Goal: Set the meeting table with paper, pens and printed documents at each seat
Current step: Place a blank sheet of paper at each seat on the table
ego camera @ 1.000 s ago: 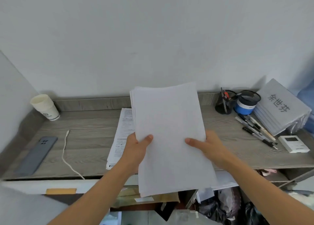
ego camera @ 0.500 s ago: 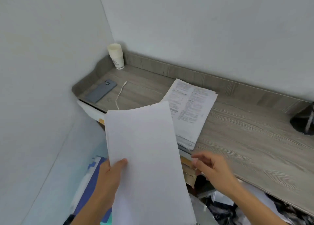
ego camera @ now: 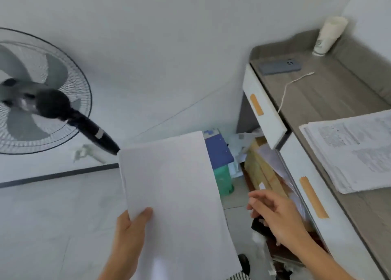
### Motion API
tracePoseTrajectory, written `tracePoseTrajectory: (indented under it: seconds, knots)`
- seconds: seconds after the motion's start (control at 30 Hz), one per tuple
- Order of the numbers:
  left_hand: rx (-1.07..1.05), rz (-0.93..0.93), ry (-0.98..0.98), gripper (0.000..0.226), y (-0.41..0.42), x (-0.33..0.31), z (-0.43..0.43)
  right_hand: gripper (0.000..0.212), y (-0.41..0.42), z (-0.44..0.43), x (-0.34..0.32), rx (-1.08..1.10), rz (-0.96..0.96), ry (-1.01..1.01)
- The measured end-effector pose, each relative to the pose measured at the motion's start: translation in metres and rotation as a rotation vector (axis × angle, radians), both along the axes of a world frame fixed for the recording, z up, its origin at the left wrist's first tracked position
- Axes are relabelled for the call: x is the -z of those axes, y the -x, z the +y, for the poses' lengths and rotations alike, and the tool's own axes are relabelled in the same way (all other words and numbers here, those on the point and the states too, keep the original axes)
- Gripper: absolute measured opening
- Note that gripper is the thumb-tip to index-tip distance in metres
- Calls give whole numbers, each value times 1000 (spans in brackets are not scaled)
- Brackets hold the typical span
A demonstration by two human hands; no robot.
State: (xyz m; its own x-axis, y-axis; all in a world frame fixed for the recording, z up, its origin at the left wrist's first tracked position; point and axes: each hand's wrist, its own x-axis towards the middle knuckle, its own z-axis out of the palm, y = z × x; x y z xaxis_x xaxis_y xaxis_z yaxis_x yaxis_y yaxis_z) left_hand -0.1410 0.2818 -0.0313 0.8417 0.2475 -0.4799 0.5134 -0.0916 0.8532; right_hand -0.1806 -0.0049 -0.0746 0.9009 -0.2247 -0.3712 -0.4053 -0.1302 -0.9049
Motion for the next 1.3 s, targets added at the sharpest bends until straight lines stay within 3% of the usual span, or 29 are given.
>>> tracePoseTrajectory:
  seconds: [0.2,0.43,0.7,1.07,1.3]
  knots:
    - [-392,-43,20,21,82,-5,108,12,-21,119,-18,-332,-70,7]
    - [-689,-53,-22,18,184,0,252,12,10,274,-9,-580,-54,-1]
    - [-1080,-34,68,13,282,18,368,9,26,445,-9,-984,-37,54]
    - [-1599,-28,61,11,320,27,497,10,-10,707,4,-1477,-34,77]
    - [-1915,7,65,23,344,20,562,9,14,869,-5,-1790,-107,82]
